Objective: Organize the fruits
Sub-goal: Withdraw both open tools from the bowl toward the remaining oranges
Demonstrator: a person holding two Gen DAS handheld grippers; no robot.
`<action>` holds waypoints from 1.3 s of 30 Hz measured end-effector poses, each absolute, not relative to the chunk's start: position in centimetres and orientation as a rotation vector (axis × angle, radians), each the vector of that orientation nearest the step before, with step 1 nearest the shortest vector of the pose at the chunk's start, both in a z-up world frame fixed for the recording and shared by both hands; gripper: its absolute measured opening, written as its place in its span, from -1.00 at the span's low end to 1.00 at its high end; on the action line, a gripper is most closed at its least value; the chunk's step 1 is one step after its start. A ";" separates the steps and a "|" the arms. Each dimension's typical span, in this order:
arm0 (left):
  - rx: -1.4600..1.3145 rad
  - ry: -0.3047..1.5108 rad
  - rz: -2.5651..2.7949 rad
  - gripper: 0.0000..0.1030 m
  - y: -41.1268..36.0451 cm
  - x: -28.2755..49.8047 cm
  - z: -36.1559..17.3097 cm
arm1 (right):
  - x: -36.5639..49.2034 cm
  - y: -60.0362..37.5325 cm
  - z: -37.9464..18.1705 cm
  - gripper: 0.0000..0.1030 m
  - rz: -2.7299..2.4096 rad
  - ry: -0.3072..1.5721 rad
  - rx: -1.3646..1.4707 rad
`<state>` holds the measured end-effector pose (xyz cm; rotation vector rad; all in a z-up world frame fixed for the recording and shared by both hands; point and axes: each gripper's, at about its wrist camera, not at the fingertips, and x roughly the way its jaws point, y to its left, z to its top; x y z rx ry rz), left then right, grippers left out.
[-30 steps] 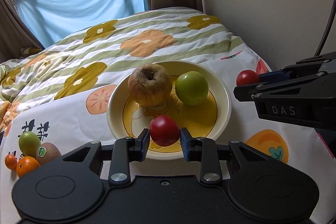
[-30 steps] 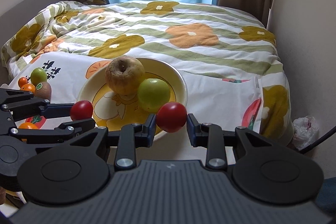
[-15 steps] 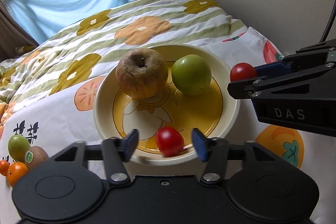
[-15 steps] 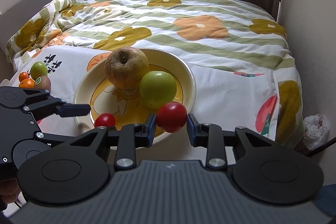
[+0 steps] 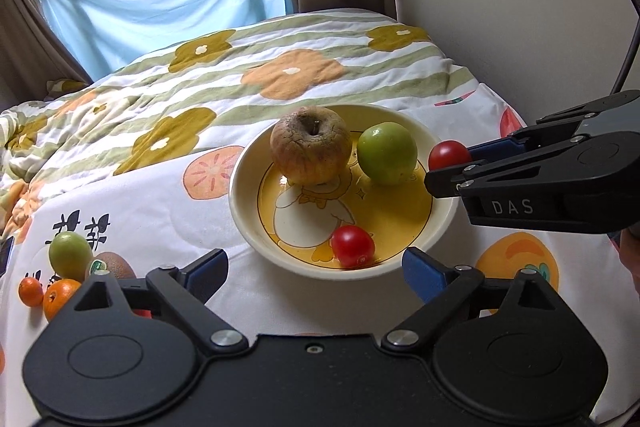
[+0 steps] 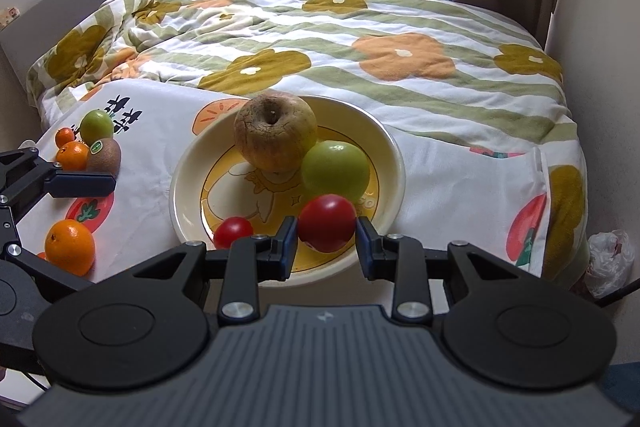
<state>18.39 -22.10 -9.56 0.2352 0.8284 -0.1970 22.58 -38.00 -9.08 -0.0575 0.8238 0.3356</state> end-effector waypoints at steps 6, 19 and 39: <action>0.221 0.840 -0.183 0.87 -21.4 18.0 -9.6 | 23.5 -36.7 -10.1 -0.11 0.375 0.858 -0.051; 0.215 0.846 -0.159 0.87 -20.9 17.6 -10.1 | 23.5 -34.9 -11.4 0.14 0.451 0.878 -0.091; 0.207 0.774 -0.119 0.90 -20.7 12.3 -7.2 | 19.0 -37.3 -7.6 1.00 0.318 0.799 -0.024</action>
